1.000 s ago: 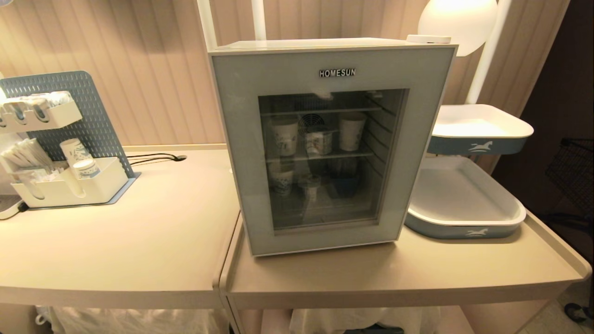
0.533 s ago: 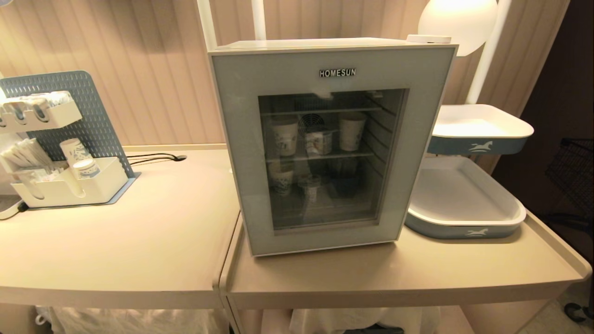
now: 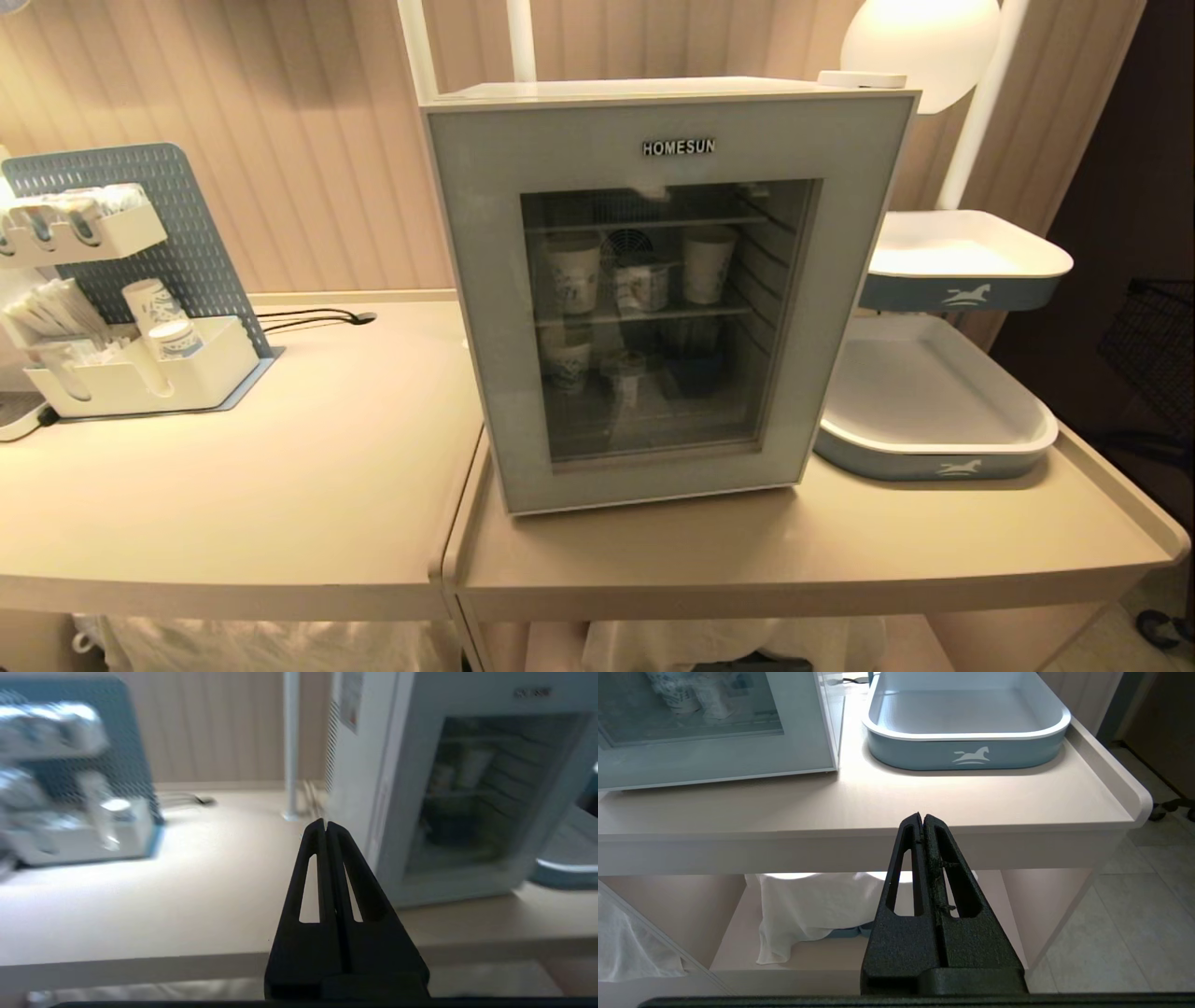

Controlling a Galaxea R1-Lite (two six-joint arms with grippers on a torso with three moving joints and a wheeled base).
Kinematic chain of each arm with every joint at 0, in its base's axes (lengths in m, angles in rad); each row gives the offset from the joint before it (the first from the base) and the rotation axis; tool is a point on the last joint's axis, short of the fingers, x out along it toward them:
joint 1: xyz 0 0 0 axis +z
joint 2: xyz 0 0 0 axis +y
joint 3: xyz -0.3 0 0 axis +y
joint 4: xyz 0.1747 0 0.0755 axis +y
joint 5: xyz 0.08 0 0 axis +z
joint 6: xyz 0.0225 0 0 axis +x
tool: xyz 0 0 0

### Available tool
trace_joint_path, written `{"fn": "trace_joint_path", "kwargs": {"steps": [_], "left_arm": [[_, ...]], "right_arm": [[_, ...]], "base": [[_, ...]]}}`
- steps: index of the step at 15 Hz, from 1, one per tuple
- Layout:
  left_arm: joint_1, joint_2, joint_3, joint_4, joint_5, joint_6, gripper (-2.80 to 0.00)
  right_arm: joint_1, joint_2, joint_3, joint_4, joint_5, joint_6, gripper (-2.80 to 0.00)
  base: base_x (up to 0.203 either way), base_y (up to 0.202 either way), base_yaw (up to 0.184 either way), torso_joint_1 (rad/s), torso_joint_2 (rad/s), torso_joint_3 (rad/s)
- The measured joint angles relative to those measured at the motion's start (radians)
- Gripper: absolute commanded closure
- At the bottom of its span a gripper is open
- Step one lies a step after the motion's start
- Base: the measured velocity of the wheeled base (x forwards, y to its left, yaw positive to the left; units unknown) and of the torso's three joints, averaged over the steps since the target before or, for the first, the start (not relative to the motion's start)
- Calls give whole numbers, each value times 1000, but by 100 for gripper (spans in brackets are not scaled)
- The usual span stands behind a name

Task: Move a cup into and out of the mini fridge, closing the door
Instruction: Open the freezer door

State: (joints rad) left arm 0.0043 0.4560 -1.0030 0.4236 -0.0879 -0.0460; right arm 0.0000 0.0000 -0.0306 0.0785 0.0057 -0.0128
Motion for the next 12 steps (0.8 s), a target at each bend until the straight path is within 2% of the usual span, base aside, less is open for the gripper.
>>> {"fn": "trace_joint_path", "kwargs": {"steps": [3,4,6,7,10,12], "left_arm": [[-2,359,-57,-81,-193,-36,0],[-3,483,-63,-142,-259,-43,-280],[1,713,-71,-286,-399,-47,-280],[8,822,-77,-361,-492,-48,-280],[38,1093,-135,-521,-855,-48,-280],[52,1229,-179,-604,-1036,-30,-280]], "right_arm": [[0,0,0,2,0,0,0],[0,0,-1,2,0,0,0],[0,0,-2,2,0,1,0],[0,0,-2,2,0,1,0],[0,0,-2,2,0,1,0],[0,0,-1,1,0,1,0]], "base": [[0,0,0,0,0,0],[0,0,0,0,0,0],[0,0,0,0,0,0],[0,0,0,0,0,0],[0,0,0,0,0,0],[0,0,0,0,0,0]]}}
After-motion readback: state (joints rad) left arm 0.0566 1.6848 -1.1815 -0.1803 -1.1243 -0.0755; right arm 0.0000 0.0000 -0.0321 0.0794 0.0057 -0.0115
